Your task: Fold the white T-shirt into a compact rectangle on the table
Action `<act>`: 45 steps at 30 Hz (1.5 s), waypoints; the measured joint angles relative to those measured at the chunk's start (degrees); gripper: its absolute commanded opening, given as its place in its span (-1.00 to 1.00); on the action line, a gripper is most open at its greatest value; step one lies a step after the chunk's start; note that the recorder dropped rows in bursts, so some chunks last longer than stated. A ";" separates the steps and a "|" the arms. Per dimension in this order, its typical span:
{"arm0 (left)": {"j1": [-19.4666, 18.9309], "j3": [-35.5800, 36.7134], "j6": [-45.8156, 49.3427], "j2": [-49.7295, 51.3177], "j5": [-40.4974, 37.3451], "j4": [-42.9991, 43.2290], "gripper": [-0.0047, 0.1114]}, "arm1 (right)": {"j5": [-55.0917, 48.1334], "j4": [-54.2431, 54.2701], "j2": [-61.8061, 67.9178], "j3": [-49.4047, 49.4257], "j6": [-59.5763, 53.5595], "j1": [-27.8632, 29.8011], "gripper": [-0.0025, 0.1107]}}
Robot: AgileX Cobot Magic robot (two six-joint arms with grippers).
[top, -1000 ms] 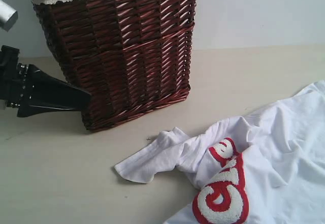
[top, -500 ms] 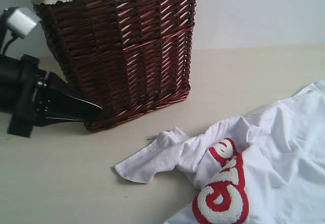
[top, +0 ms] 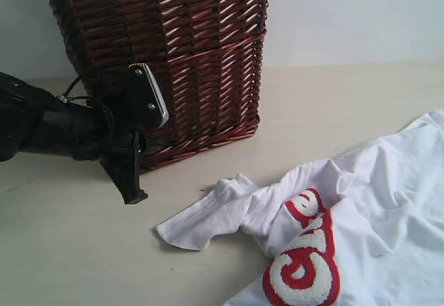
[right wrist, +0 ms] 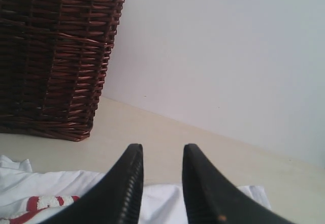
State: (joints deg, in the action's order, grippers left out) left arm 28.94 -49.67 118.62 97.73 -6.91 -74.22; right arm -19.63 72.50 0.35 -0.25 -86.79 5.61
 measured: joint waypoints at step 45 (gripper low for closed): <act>-1.52 -8.88 1.45 20.64 -23.20 -2.70 -0.92 | 0.00 0.00 0.00 0.00 0.00 0.00 -0.45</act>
State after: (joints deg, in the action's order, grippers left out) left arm 27.42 -58.55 120.07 118.37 -30.11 -76.92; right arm -19.63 72.50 0.35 -0.25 -86.79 5.61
